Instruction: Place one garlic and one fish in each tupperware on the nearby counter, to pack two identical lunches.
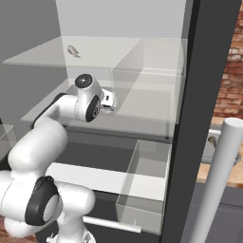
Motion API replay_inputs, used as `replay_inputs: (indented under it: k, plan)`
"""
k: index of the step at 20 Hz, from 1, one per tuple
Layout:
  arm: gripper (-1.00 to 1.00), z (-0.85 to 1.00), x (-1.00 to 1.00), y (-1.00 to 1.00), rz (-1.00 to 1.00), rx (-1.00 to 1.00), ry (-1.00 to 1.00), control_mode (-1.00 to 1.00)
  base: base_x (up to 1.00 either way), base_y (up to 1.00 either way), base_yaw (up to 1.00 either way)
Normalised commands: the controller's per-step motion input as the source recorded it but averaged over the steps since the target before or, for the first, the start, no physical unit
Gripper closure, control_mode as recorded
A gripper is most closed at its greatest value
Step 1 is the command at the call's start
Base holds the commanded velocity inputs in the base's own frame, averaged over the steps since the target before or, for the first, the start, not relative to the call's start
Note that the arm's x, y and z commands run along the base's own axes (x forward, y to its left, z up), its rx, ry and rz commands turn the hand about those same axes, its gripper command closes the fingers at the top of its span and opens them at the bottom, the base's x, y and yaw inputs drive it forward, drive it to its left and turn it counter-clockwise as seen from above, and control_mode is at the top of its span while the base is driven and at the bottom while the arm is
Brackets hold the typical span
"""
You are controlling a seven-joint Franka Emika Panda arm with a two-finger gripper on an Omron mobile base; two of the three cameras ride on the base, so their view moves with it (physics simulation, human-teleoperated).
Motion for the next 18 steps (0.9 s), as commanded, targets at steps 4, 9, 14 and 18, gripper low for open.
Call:
replay_inputs:
  k: [4, 9, 14, 18]
  plan:
    - [-1.0, -0.27, 0.39, 0.0, 0.0, 0.0, 0.0, -1.0, 0.0, 0.0, 0.0]
    - [-1.0, -0.26, 0.41, 0.0, 0.0, 0.0, 0.0, -1.0, 0.0, 0.0, 0.0]
    - [-1.0, -0.19, 0.36, 0.0, 0.0, 0.0, 0.0, -1.0, 0.0, 0.0, 0.0]
    - [-1.0, -0.17, 0.34, 0.0, 0.0, 0.0, 0.0, -1.0, 0.0, 0.0, 0.0]
